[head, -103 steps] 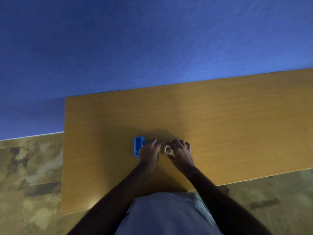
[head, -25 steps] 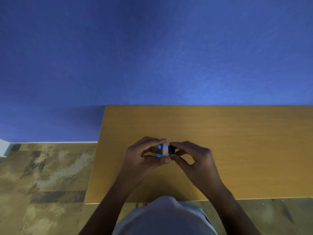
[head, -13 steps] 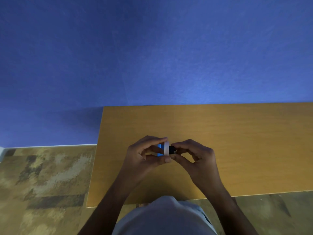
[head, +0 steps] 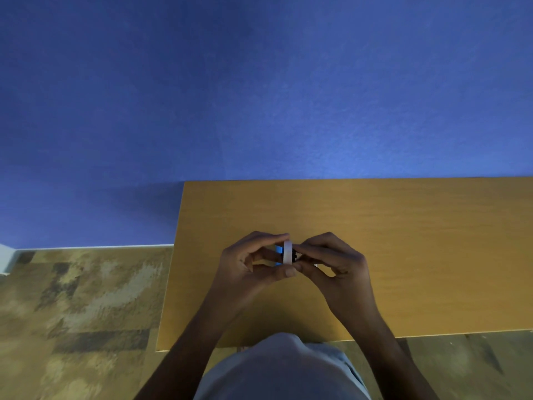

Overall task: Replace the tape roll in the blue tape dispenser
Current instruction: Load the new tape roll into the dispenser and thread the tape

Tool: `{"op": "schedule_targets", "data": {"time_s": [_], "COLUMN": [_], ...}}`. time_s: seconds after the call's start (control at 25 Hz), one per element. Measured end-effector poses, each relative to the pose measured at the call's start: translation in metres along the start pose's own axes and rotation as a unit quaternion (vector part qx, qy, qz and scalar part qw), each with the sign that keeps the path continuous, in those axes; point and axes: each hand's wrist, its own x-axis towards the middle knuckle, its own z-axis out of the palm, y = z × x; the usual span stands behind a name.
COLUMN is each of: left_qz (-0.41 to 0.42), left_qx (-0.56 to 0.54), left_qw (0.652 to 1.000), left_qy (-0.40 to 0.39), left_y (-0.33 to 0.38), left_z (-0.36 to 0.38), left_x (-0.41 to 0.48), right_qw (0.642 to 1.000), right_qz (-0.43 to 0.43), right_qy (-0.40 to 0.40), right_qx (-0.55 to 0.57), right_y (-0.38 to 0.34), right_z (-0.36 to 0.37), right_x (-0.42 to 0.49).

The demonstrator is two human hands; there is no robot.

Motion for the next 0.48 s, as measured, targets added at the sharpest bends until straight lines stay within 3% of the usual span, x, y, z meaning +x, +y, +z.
{"op": "schedule_targets", "data": {"time_s": [0.48], "left_qz": [0.011], "left_qx": [-0.012], "left_qw": [1.0], "left_qy": [0.024], "left_y": [0.0012], "left_z": [-0.0044], "left_x": [-0.0078], "right_qw": [0.997], "right_qz": [0.015], "right_qy": [0.055], "right_qx": [0.042], "right_y": [0.0045], "right_z": [0.0101], "right_x": [-0.002]}}
